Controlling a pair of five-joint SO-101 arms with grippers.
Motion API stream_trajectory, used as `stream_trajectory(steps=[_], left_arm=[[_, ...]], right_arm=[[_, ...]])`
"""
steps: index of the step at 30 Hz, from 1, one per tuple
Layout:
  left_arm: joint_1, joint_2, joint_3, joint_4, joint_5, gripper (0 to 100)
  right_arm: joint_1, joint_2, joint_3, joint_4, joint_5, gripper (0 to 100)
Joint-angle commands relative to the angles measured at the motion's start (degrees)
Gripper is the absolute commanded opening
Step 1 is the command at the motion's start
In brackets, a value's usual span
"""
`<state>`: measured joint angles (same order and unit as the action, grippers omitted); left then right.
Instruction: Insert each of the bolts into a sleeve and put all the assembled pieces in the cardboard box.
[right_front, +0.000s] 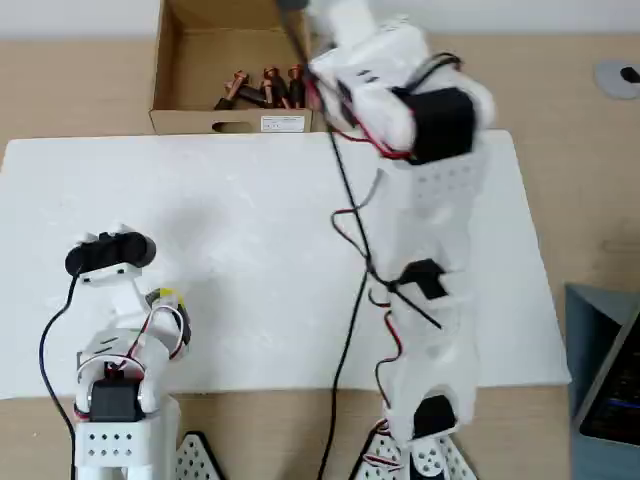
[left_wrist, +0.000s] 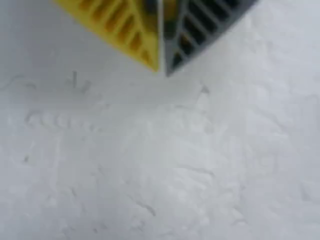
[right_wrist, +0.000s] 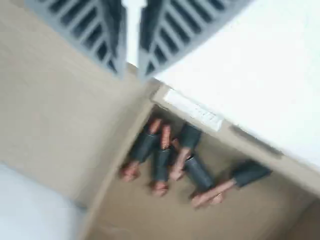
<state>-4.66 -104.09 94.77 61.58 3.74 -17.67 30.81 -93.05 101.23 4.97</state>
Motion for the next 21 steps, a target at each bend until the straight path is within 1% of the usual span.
stream_trajectory(steps=[1,4,7,11,17,21], left_arm=[[-0.4,-0.5,-0.4,-1.1,0.3,0],[-0.4,-0.5,-0.4,-1.1,0.3,0],[-0.4,-0.5,-0.4,-1.1,0.3,0],[-0.4,-0.5,-0.4,-1.1,0.3,0],[-0.4,-0.5,-0.4,-1.1,0.3,0],[-0.4,-0.5,-0.4,-1.1,0.3,0]], right_arm=[[4.1,-5.4,-2.1,1.3,-3.0,0.9],[6.5,-8.2,-0.5,1.4,-3.2,0.9],[8.0,-13.7,6.4,1.4,-3.3,0.9],[10.4,-24.2,21.6,1.3,-3.3,0.9],[10.7,-41.0,44.5,1.1,-3.3,0.9],[12.3,-49.4,57.6,0.0,-5.7,0.9]])
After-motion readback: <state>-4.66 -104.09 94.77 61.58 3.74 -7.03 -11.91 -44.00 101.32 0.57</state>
